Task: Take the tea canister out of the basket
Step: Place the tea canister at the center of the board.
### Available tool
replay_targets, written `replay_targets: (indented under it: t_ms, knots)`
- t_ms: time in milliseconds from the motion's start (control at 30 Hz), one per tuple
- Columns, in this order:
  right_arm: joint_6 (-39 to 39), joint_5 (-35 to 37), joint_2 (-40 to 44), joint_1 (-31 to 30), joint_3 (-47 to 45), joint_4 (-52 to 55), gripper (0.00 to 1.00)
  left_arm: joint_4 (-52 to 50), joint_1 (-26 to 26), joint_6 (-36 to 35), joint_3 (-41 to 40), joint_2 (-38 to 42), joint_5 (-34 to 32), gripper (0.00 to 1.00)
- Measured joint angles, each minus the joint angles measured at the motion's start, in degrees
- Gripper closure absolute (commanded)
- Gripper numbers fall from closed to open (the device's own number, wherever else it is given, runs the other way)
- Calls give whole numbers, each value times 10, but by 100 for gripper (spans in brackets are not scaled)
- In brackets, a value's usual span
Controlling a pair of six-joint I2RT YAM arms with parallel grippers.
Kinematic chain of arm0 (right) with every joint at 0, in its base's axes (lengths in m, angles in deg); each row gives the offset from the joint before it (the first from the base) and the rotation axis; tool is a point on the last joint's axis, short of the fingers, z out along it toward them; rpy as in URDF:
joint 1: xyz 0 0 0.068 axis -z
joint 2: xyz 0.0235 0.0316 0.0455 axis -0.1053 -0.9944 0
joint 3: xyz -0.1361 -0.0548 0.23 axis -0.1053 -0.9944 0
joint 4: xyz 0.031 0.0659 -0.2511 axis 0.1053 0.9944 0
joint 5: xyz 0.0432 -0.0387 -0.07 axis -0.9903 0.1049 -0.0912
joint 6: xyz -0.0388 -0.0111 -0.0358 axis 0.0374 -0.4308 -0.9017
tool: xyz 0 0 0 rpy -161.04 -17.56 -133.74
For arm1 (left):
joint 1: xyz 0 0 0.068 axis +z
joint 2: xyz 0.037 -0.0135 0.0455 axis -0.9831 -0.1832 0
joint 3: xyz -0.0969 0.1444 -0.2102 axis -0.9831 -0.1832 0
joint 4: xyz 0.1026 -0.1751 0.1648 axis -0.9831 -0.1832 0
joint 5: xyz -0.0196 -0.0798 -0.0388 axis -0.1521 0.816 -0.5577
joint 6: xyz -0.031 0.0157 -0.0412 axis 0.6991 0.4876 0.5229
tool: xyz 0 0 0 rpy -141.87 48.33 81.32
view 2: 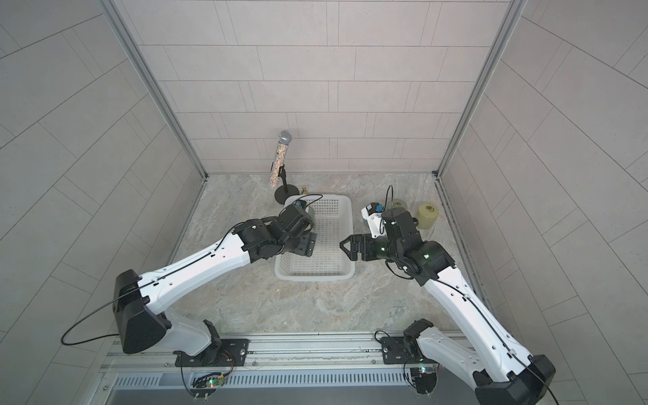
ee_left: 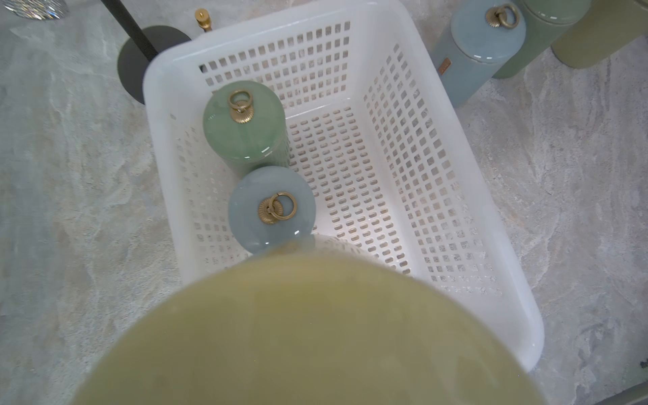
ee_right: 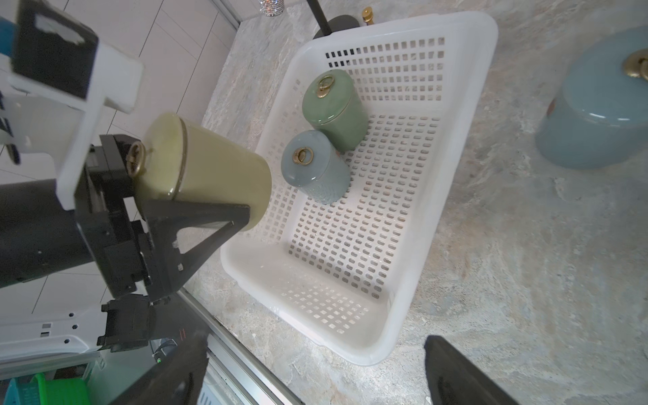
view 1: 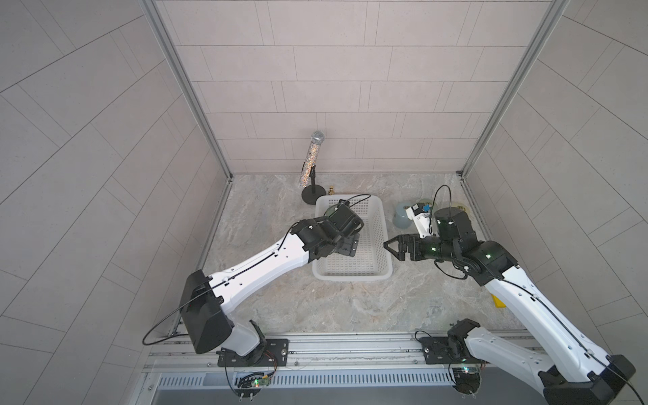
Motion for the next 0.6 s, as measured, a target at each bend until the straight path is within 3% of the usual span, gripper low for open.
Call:
replay_targets:
  t_ms: [200,600]
  knots:
    - [3,15,-36,-49,19,-24,0,-21,62,-22,23,12,-1,20]
    - [6,44,-98,-126,58,-49,0,5,246,-59,6,-2,20,20]
